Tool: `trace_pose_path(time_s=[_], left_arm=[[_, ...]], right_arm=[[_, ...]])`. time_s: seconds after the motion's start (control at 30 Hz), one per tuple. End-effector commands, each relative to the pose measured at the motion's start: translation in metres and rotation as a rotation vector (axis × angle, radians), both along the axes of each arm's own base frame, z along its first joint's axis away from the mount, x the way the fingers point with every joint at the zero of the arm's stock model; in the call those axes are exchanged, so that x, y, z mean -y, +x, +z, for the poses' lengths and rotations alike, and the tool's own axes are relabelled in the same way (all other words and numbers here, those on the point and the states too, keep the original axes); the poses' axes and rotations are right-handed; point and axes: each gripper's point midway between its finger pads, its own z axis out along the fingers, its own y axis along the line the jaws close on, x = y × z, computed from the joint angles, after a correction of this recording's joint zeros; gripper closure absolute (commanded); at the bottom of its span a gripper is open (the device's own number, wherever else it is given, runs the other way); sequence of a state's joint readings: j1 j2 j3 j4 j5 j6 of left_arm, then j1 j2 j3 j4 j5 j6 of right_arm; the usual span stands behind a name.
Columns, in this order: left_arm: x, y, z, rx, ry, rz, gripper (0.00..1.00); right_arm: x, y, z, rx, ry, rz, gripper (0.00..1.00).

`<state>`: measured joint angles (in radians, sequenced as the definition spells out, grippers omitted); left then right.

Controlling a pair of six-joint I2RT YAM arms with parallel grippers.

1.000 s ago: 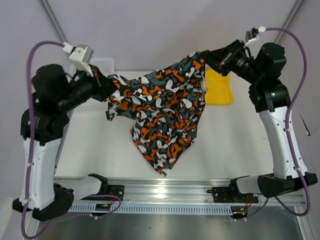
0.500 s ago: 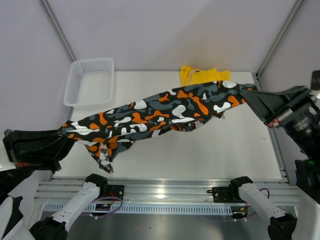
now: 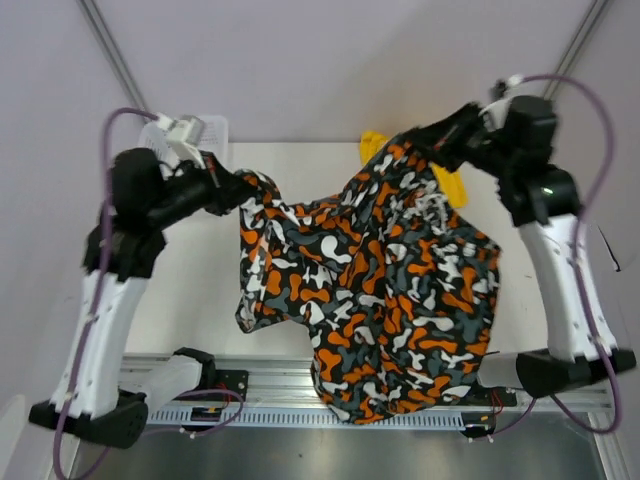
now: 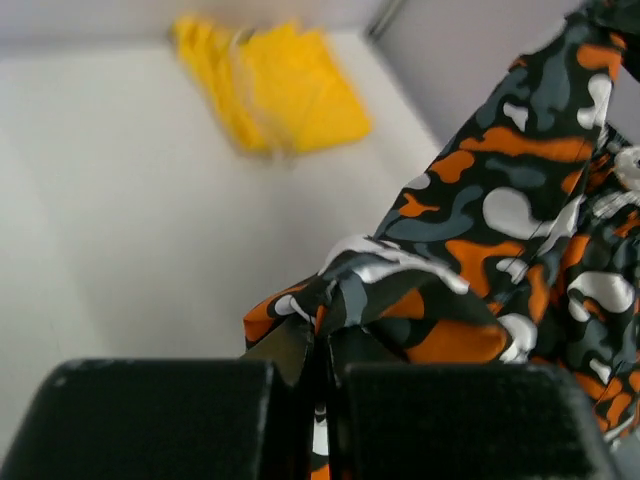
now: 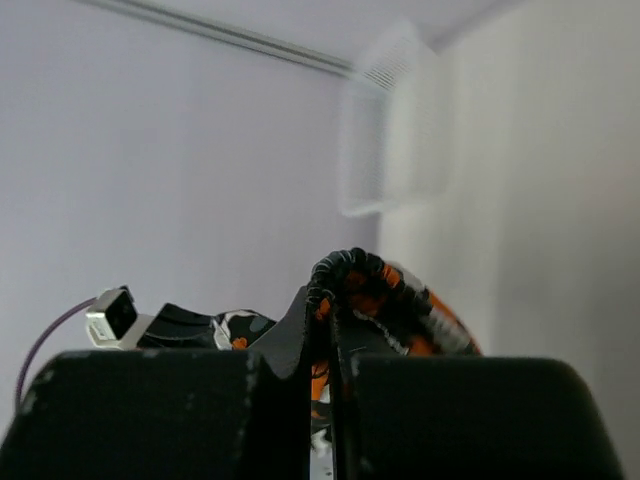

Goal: Fold and stack the shorts

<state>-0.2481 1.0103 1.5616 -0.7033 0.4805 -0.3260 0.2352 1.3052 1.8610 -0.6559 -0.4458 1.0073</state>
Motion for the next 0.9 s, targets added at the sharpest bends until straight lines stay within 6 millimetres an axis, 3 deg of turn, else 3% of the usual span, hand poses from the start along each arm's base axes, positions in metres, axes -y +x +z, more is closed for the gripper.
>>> trace_pose_path(time_s=[0.0, 0.03, 0.07, 0.13, 0.2, 0.23, 0.3, 0.33, 0.4, 0.43, 0.47, 0.5, 0.53, 0.57, 0.6, 0.63, 0.67, 0.73, 0.77, 0.8, 0.83, 0.87], left_arm=[[-0.012, 0.034, -0.085, -0.222, -0.027, 0.095, 1.0], [-0.015, 0.04, -0.114, -0.274, -0.014, 0.118, 1.0], [-0.02, 0.045, -0.128, -0.3, -0.005, 0.142, 1.0], [-0.03, 0.053, -0.181, -0.393, 0.02, 0.209, 1.0], [-0.034, 0.059, -0.204, -0.439, 0.003, 0.249, 1.0], [-0.038, 0.061, -0.233, -0.473, 0.009, 0.279, 1.0], [-0.041, 0.064, -0.26, -0.527, 0.006, 0.316, 1.0], [-0.045, 0.067, -0.271, -0.54, 0.016, 0.341, 1.0], [-0.05, 0.071, -0.286, -0.563, 0.032, 0.375, 1.0], [-0.055, 0.073, -0.29, -0.566, 0.041, 0.399, 1.0], [-0.061, 0.074, -0.296, -0.573, 0.049, 0.435, 1.0], [-0.068, 0.076, -0.298, -0.579, 0.037, 0.465, 1.0], [-0.073, 0.079, -0.296, -0.566, 0.027, 0.486, 1.0], [-0.081, 0.078, -0.303, -0.573, 0.035, 0.527, 1.0], [-0.091, 0.079, -0.305, -0.577, 0.024, 0.57, 1.0], [-0.096, 0.082, -0.304, -0.563, 0.01, 0.592, 1.0], [-0.102, 0.082, -0.306, -0.563, 0.0, 0.615, 1.0], [-0.119, 0.086, -0.307, -0.555, -0.031, 0.672, 1.0], [-0.129, 0.088, -0.307, -0.551, -0.038, 0.698, 1.0], [-0.131, 0.09, -0.306, -0.549, -0.045, 0.701, 1.0], [-0.135, 0.092, -0.304, -0.547, -0.051, 0.709, 1.0], [-0.142, 0.094, -0.307, -0.554, -0.056, 0.728, 1.0]], right_arm=[[-0.007, 0.033, -0.074, -0.135, -0.045, 0.007, 1.0], [-0.008, 0.042, -0.107, -0.2, -0.061, 0.008, 1.0], [-0.011, 0.048, -0.123, -0.223, -0.069, 0.017, 1.0], [-0.016, 0.069, -0.158, -0.264, -0.087, 0.025, 1.0], [-0.023, 0.09, -0.199, -0.307, -0.107, 0.04, 1.0], [-0.026, 0.097, -0.213, -0.321, -0.114, 0.045, 1.0], [-0.034, 0.114, -0.228, -0.298, -0.13, 0.069, 1.0], [-0.039, 0.128, -0.255, -0.345, -0.139, 0.078, 1.0], [-0.048, 0.145, -0.261, -0.32, -0.128, 0.106, 1.0], [-0.052, 0.157, -0.286, -0.364, -0.134, 0.113, 1.0], [-0.055, 0.165, -0.293, -0.367, -0.136, 0.118, 1.0], [-0.058, 0.178, -0.285, -0.334, -0.129, 0.122, 1.0], [-0.062, 0.188, -0.305, -0.366, -0.133, 0.13, 1.0], [-0.066, 0.194, -0.308, -0.365, -0.132, 0.134, 1.0], [-0.07, 0.202, -0.308, -0.35, -0.127, 0.138, 1.0], [-0.074, 0.213, -0.294, -0.311, -0.115, 0.14, 1.0], [-0.077, 0.222, -0.307, -0.324, -0.118, 0.142, 1.0], [-0.088, 0.237, -0.286, -0.253, -0.1, 0.151, 1.0], [-0.094, 0.246, -0.295, -0.25, -0.099, 0.155, 1.0], [-0.102, 0.25, -0.291, -0.229, -0.095, 0.166, 1.0], [-0.108, 0.26, -0.271, -0.169, -0.079, 0.171, 1.0], [-0.116, 0.269, -0.285, -0.168, -0.079, 0.18, 1.0]])
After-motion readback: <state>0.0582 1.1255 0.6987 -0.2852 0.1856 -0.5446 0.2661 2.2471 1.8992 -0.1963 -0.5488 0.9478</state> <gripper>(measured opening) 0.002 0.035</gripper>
